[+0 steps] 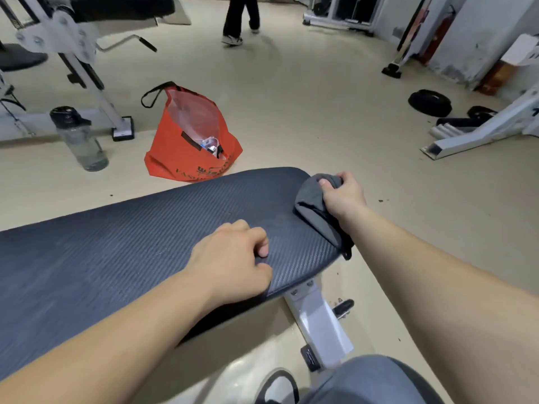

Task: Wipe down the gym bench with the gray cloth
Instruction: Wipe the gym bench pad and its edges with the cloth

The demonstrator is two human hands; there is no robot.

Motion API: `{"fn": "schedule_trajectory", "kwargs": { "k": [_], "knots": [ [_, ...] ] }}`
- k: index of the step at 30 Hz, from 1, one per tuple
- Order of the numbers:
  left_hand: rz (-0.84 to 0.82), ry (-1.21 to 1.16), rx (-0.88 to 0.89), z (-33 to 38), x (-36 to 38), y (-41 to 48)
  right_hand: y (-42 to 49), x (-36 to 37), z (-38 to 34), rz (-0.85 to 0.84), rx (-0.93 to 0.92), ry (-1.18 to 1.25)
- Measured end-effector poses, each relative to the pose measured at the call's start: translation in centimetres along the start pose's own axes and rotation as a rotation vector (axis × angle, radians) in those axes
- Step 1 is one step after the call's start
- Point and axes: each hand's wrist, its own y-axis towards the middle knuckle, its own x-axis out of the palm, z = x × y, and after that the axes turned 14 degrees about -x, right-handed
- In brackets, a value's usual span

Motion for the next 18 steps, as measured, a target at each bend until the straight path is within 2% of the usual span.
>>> {"fn": "schedule_trajectory", "kwargs": {
  "k": [4, 11, 12, 15, 18],
  "knots": [
    [-0.015, -0.039, 0.028, -0.5, -0.3, 0.7, 3.5, 2.9, -3.1, -0.095, -0.085, -0.134],
    [-0.015, -0.232, 0.166, -4.6, -2.4, -0.5, 5.2, 8.5, -8.2, -0.069, -0.250, -0.303],
    [0.031, -0.243, 0.149, -6.0, -2.9, -0.7, 4.9, 9.5, -9.0, -0.099, -0.291, -0.341],
    [0.207, -0.214, 0.008, -10.6, -4.2, -1.2, 2.3, 12.4, -11.6, -0.359, -0.420, -0.513],
    [0.274, -0.179, -0.101, -14.6, -5.3, -2.4, -1.5, 15.4, -14.2, -0.462, -0.582, -0.660]
  ]
}}
